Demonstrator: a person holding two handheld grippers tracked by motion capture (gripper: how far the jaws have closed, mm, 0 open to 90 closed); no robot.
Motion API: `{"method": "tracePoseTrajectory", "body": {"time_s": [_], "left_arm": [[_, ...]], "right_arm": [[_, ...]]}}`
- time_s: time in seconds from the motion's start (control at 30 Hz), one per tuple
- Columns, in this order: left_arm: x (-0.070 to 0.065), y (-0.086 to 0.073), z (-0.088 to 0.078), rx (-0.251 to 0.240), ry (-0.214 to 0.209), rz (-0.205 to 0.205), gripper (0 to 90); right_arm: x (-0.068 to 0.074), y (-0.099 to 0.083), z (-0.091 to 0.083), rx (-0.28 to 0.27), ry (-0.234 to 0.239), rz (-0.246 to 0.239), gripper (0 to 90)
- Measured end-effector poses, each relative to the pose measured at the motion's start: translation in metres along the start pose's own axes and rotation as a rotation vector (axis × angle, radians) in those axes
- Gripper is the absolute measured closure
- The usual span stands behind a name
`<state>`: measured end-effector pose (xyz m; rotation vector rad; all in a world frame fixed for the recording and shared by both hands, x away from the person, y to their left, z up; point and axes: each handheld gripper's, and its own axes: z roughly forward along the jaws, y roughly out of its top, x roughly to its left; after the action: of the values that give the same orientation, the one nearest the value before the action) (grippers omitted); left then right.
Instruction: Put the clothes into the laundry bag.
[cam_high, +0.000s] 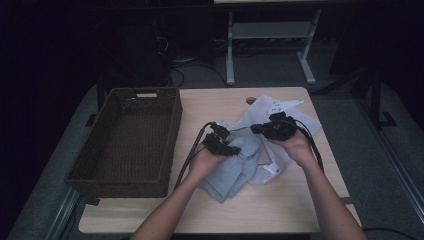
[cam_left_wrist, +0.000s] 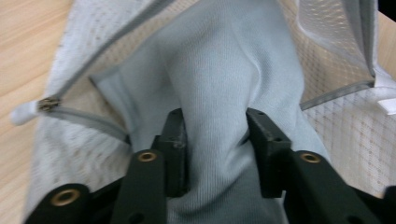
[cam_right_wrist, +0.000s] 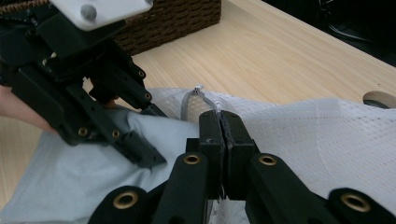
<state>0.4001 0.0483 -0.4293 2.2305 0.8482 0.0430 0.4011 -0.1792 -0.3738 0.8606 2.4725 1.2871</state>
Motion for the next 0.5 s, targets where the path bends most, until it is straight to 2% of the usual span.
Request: {"method": "tracePoseTrajectory", "body": {"time_s": [0.1, 0.23, 0.33, 0.4, 0.5], "left_arm": [[-0.002, 0.001, -0.001, -0.009, -0.017, 0.010, 47.5], [-0.007, 0.005, -0.019, -0.066, -0.036, 0.037, 37.1], [-0.010, 0.005, -0.035, -0.079, -0.027, 0.071, 31.4], [-0.010, 0.003, -0.044, -0.075, -0.025, 0.075, 26.4], [-0.009, -0.005, -0.054, -0.069, -0.006, 0.088, 23.7]], "right_arm": [[0.001, -0.002, 0.000, 0.004, -0.002, -0.001, 87.5], [0.000, -0.004, -0.001, 0.009, -0.001, -0.004, 87.4], [-0.001, -0.005, -0.001, 0.011, -0.002, 0.001, 87.5], [-0.001, -0.006, -0.002, 0.013, -0.004, -0.001, 87.4], [0.000, -0.008, -0.003, 0.013, -0.006, 0.002, 87.4]]}}
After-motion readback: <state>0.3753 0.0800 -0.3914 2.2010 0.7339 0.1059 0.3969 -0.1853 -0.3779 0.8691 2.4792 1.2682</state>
